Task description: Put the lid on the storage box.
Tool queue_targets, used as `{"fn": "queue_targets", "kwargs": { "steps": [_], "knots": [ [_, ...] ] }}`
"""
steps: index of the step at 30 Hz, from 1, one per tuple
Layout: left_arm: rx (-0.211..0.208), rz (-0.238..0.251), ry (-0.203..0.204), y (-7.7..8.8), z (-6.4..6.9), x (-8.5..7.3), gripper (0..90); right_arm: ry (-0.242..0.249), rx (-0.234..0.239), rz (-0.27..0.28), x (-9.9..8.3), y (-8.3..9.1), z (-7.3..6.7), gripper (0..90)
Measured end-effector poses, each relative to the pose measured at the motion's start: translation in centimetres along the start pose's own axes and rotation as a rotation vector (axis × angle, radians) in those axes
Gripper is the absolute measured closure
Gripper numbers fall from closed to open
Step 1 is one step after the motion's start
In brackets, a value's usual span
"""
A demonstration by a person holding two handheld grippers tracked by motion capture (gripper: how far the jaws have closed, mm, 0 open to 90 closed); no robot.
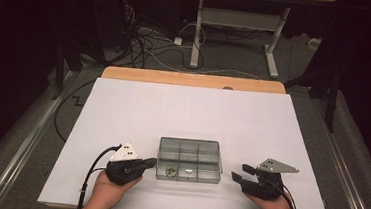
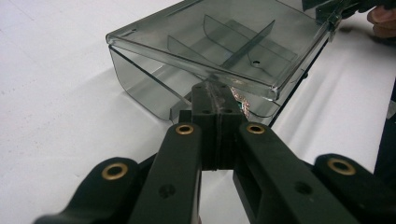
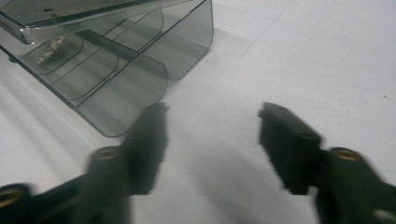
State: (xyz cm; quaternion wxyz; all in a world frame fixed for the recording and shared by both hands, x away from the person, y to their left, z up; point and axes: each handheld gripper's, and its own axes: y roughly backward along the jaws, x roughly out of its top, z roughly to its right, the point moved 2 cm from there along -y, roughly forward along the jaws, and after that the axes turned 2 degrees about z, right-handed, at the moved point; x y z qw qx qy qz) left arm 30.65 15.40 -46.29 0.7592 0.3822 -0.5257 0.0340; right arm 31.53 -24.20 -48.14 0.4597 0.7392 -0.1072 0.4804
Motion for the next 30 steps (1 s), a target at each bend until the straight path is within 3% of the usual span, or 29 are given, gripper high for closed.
{"fn": "queue_targets", "kwargs": {
  "steps": [4,8,17,25,27,30],
  "knots": [
    [0.000,-0.008,-0.002,-0.1,0.0,-0.1,87.5,0.008,-0.044,0.001,0.0,-0.2,-0.1,14.8],
    [0.004,-0.017,-0.008,0.0,0.0,-0.2,87.5,-0.001,-0.047,-0.039,0.0,-0.6,-0.2,0.1],
    [0.019,-0.031,-0.001,0.0,-0.4,-0.9,87.5,0.019,-0.038,-0.044,0.1,-0.9,-0.6,0.0],
    [0.100,-0.056,0.037,1.2,-3.3,-2.3,87.5,0.020,-0.039,-0.040,0.1,-1.0,-0.6,0.0],
    [0.135,-0.071,0.029,1.8,-4.3,-2.9,87.5,0.021,-0.042,-0.035,0.2,-0.9,-0.6,0.0],
    [0.151,-0.056,0.075,2.6,-5.6,-3.7,87.5,0.020,-0.045,-0.035,0.2,-0.9,-0.5,0.0]
  ]
}}
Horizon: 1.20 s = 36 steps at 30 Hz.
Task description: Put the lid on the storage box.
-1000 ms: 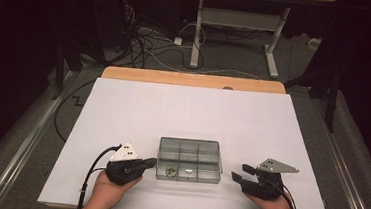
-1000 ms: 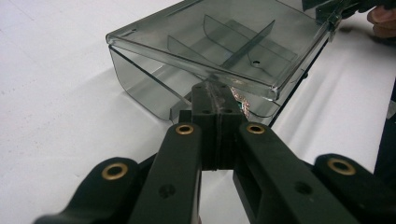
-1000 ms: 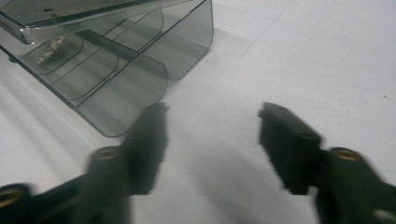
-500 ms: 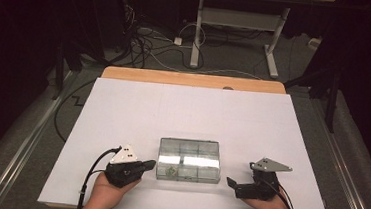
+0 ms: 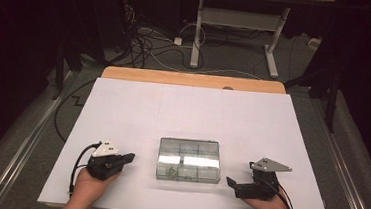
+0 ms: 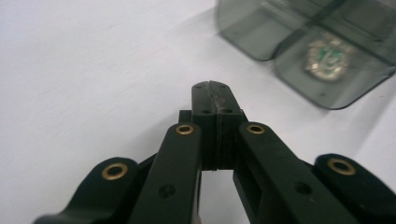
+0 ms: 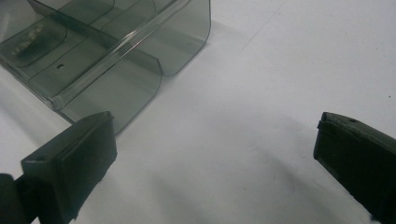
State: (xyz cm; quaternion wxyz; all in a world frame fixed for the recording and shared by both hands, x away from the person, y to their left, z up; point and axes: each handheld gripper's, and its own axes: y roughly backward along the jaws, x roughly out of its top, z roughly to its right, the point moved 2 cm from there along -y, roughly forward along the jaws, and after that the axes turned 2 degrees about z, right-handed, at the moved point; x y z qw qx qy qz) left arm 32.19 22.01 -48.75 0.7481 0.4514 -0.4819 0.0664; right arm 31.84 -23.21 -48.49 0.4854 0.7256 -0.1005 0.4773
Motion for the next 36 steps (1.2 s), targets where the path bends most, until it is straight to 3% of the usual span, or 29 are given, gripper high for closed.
{"fn": "queue_targets", "kwargs": {
  "steps": [3,9,13,19,29,33,36],
  "knots": [
    [0.004,0.022,0.029,0.1,-0.4,-0.1,87.4,0.009,0.000,0.007,0.1,-0.1,0.0,0.0],
    [0.008,0.011,0.013,-0.3,-0.2,0.0,87.0,0.011,-0.004,0.013,0.3,-0.2,-0.1,0.0],
    [0.018,0.001,0.023,-0.5,-0.3,-0.1,74.3,0.013,-0.005,0.015,0.3,-0.2,-0.1,0.0],
    [0.054,-0.016,0.017,-1.0,-0.3,-0.2,39.3,0.009,-0.004,0.016,0.2,-0.2,0.0,0.0],
    [0.030,0.018,0.031,-0.7,-0.7,0.0,15.2,0.010,-0.003,0.024,0.3,-0.1,-0.2,0.0],
    [0.060,0.039,0.062,-0.5,-0.9,0.1,0.0,0.009,-0.005,0.038,0.4,0.2,-0.3,0.0],
    [0.068,0.053,0.065,-0.3,-0.9,0.3,0.0,0.008,-0.007,0.045,0.4,0.3,-0.3,0.0]
  ]
}}
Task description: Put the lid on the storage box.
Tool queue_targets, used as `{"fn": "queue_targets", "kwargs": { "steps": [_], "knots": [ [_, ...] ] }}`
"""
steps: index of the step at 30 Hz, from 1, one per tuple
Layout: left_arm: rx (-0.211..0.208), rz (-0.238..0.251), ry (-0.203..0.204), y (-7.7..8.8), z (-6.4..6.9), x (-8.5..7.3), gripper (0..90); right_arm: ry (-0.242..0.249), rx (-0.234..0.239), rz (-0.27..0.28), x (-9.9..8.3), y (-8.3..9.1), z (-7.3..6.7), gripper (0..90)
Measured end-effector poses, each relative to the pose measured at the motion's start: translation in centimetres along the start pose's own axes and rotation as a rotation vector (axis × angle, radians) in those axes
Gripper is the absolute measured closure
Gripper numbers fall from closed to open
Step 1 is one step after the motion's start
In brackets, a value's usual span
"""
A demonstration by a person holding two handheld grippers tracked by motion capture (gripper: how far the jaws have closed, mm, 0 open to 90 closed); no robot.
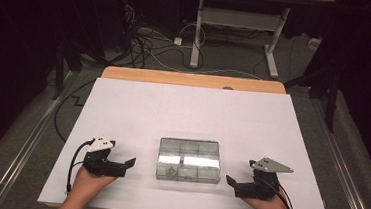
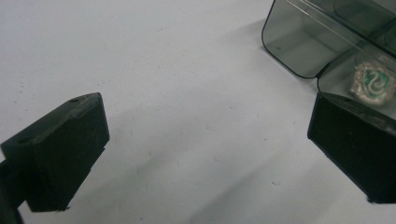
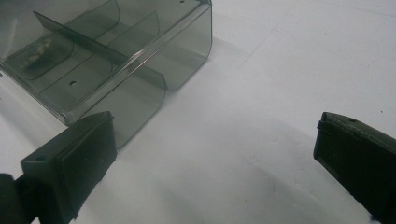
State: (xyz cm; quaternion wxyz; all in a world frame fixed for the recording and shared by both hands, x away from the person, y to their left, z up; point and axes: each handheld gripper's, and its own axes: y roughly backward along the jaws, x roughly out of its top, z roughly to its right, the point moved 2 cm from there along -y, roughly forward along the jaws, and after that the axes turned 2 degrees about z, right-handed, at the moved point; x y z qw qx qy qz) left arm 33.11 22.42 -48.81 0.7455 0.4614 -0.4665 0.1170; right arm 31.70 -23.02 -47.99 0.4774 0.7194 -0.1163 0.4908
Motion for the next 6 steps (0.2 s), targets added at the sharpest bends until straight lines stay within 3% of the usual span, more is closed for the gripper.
{"fn": "queue_targets", "kwargs": {
  "steps": [6],
  "knots": [
    [-0.002,-0.012,-0.020,-0.12,0.28,0.11,0.0,0.003,0.000,0.001,0.03,-0.17,0.18,0.0]
  ]
}}
